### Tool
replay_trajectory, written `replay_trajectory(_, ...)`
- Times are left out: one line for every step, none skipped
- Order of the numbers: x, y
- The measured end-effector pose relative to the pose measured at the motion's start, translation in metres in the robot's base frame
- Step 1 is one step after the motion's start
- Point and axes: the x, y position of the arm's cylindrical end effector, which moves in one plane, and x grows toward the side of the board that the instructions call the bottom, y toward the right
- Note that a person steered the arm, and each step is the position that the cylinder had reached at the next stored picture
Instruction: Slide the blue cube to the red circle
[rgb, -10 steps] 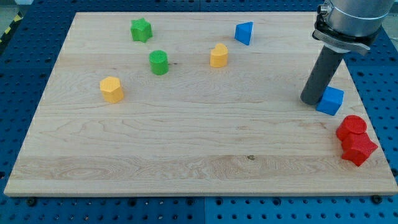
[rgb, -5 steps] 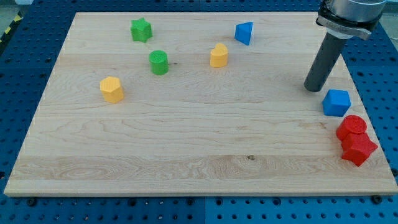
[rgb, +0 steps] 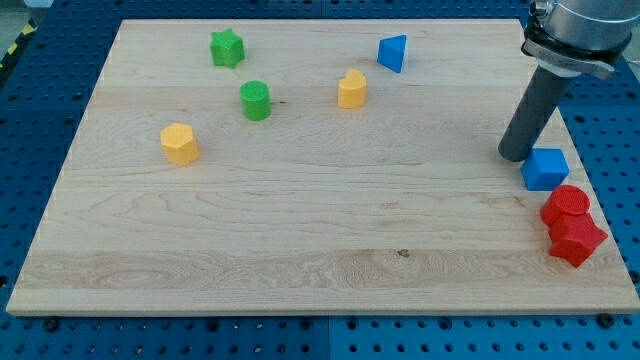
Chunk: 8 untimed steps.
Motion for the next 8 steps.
replay_trajectory(0.001,0.003)
replay_trajectory(0.004,0.003)
replay_trajectory(0.001,0.003)
replay_trajectory(-0.02,0.012)
replay_trajectory(-0.006,0.023)
replay_trajectory(-0.004,0.023)
replay_trajectory(-0.004,0.023)
replay_trajectory(-0.002,0.023)
